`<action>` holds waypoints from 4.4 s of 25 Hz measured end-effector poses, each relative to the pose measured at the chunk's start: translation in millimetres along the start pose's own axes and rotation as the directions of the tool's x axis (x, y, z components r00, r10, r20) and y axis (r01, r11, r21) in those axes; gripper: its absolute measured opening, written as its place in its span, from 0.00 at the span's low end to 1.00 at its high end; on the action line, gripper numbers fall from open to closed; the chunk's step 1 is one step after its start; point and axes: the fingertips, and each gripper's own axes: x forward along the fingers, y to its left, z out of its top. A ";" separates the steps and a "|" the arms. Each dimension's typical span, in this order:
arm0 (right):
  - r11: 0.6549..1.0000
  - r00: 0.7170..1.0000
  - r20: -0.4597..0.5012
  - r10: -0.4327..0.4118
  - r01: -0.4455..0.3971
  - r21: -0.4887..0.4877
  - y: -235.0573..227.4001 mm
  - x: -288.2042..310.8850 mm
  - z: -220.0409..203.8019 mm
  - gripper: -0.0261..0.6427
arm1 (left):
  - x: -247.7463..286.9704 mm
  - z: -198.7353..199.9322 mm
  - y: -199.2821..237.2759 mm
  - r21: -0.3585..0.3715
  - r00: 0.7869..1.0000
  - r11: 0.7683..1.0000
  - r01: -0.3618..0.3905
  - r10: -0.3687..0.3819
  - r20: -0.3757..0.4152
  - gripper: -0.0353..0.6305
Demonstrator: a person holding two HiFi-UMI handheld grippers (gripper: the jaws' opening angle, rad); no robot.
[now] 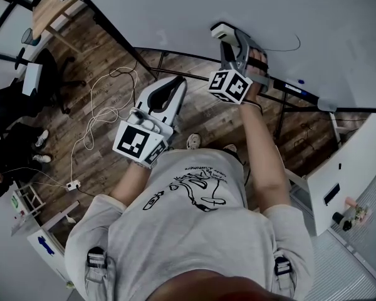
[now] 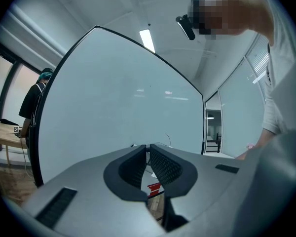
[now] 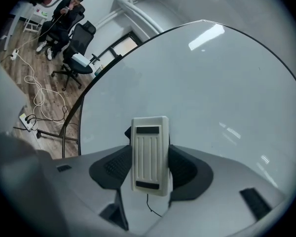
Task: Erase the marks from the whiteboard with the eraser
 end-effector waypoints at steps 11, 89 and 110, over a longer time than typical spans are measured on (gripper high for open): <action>0.979 0.997 -0.024 -0.067 0.071 0.190 -74.7 -30.7 -45.2 0.40 | 20.7 -2.7 -24.9 -0.001 0.997 0.997 0.074 -0.074 -0.005 0.11; 0.919 0.972 -0.172 -0.163 0.213 0.332 -100.2 -48.3 -145.9 0.39 | 14.5 -1.0 -35.0 0.019 0.998 0.998 0.058 -0.058 -0.008 0.11; 0.797 0.991 0.119 -0.054 -0.029 0.604 -93.7 -142.2 -71.9 0.39 | 9.9 9.5 -45.7 0.019 0.996 0.996 0.087 -0.087 0.017 0.11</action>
